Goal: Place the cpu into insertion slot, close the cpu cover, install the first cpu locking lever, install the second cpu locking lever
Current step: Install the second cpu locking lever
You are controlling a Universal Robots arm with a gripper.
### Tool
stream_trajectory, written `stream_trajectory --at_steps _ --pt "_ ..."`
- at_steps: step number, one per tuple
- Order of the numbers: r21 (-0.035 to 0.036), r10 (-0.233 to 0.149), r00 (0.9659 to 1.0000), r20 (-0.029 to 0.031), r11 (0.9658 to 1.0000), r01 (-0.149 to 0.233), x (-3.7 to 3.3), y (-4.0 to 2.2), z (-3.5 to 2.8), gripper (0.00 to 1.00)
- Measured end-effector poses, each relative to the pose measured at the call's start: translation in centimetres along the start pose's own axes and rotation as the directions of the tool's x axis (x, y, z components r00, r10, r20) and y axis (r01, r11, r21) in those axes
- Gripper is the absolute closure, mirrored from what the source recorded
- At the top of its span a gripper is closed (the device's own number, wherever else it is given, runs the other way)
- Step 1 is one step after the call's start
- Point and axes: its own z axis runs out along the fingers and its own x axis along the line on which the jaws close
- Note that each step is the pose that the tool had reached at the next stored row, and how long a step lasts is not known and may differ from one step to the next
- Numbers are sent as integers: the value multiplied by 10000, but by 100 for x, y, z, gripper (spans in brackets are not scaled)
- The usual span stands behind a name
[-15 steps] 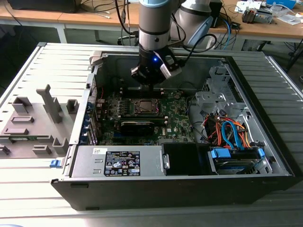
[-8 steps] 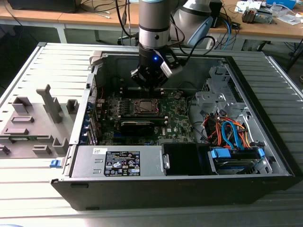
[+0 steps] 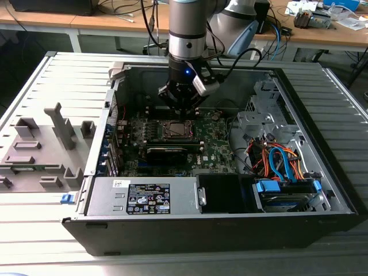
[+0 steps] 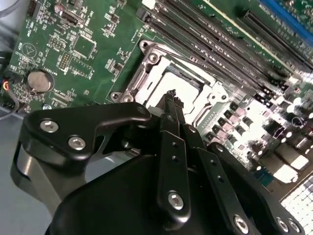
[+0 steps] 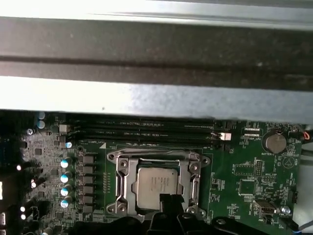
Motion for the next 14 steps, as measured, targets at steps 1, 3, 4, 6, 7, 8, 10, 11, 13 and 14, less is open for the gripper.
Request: stream_trajectory --at_steps 1,3,4,6,7,8,10,11,13,14 --pt "-2 1 10000 0 10000 -1 0 0 0 89" --pt "-226 37 10000 8 9997 -37 0 -1 1 89" --pt "-391 63 10000 11 9992 -62 0 -1 1 89" --pt "-484 81 10000 14 9988 -81 0 0 1 89" --pt "-489 83 10000 14 9988 -82 0 0 1 89" --pt "-495 82 10000 13 9987 -81 0 -1 1 89" --pt "-498 79 10000 14 9987 -79 -4 -8 2 89" --pt "-498 80 10000 14 9987 -79 -8 -16 3 89" --pt "-498 82 10000 13 9987 -82 -20 -47 7 89" --pt "-499 82 10000 9 9987 -82 -37 -68 10 89"
